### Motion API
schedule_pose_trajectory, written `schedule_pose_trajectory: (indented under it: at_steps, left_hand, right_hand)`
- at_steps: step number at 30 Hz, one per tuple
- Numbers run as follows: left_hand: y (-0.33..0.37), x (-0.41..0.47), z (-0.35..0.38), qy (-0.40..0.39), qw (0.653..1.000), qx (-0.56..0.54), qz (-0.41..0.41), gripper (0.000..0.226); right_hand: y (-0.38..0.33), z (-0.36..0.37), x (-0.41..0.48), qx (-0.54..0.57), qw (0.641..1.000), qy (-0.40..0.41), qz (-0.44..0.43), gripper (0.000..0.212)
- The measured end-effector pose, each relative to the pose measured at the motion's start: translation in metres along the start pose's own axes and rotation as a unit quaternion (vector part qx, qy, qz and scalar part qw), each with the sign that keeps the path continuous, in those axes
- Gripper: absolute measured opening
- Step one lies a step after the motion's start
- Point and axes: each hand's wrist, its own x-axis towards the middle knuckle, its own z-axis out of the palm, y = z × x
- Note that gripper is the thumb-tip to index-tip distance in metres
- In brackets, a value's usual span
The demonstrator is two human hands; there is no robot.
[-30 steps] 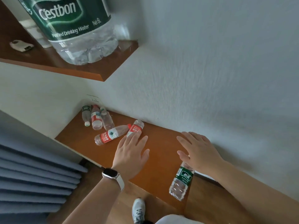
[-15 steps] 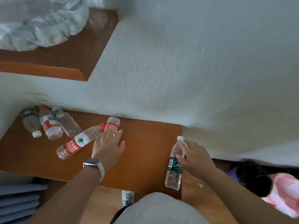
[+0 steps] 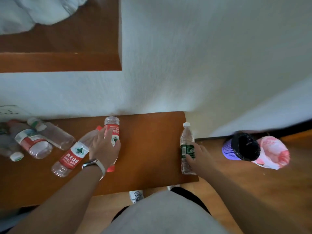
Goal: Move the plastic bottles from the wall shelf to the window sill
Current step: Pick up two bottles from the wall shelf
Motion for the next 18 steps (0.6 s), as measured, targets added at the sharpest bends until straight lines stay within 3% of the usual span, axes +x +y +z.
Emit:
schedule_pose_trajectory:
  at_steps: [6,10,14,18]
  left_hand:
    - [-0.002,0.0,0.011,-0.026,0.993,-0.082,-0.084,0.07]
    - [0.003,0.013,0.009,-0.062,0.965,-0.198,-0.162,0.057]
    - [0.004,0.018,0.008,-0.109,0.93,-0.261,-0.237,0.061]
    - [0.007,0.024,0.007,-0.126,0.909,-0.29,-0.27,0.064]
  right_hand:
    - [-0.003,0.009,0.006,0.148,0.985,0.007,0.091,0.059]
    - [0.0,0.005,0.023,0.264,0.954,-0.015,0.14,0.07]
    - [0.001,0.007,0.024,0.297,0.94,-0.058,0.155,0.045]
    - [0.003,0.01,0.034,0.31,0.936,-0.083,0.147,0.041]
